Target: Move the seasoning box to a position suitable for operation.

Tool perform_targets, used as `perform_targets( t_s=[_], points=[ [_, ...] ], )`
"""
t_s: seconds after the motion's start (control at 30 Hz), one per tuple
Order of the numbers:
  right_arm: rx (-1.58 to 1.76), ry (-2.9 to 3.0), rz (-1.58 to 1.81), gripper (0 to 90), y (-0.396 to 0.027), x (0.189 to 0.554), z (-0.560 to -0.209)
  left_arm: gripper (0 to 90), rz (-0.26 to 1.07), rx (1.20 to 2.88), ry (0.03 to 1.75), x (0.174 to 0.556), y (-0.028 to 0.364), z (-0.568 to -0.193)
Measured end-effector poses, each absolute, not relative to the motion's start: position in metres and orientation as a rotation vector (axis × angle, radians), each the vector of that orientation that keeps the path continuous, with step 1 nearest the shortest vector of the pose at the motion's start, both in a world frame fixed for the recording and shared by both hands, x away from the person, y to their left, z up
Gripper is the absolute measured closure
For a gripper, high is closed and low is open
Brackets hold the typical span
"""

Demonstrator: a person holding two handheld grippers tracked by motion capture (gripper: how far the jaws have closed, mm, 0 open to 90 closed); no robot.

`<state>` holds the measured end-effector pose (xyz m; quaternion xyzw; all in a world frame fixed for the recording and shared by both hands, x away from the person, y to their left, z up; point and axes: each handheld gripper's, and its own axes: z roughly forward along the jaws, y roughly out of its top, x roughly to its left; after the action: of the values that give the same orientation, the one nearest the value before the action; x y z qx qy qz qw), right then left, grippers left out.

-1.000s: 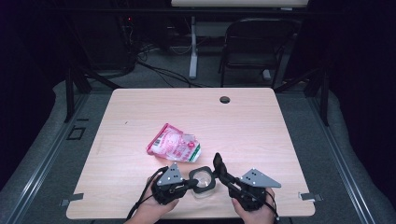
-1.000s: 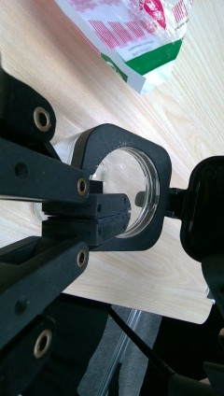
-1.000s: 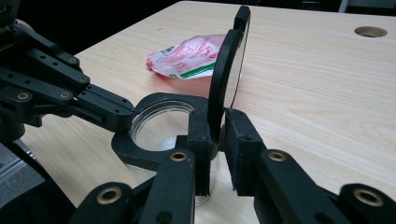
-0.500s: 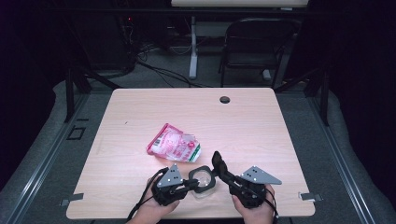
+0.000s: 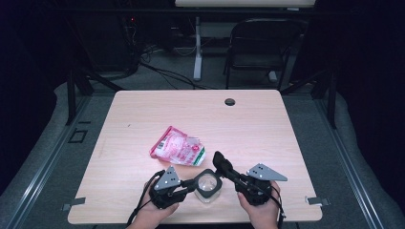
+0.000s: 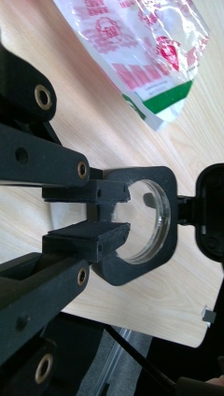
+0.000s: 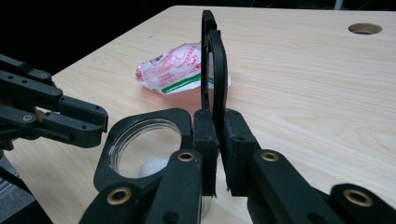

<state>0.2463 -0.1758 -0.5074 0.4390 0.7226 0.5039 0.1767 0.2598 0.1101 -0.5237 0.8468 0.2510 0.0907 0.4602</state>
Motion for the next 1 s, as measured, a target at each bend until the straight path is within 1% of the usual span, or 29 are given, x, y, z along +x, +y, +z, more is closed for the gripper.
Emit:
perform_targets(
  t_s=[0.33,0.67,1.0],
  points=[
    [1.244,2.051,1.443,85.6,-0.181,0.259,-0.508,78.4,0.199,2.095,0.663,0.264,0.109,-0.532],
    [1.280,2.024,1.497,85.4,-0.197,0.273,-0.510,77.7,0.190,2.117,0.663,0.273,0.099,-0.540],
    [1.293,1.975,1.494,85.4,-0.205,0.279,-0.512,75.5,0.182,2.122,0.669,0.276,0.094,-0.545]
  ],
)
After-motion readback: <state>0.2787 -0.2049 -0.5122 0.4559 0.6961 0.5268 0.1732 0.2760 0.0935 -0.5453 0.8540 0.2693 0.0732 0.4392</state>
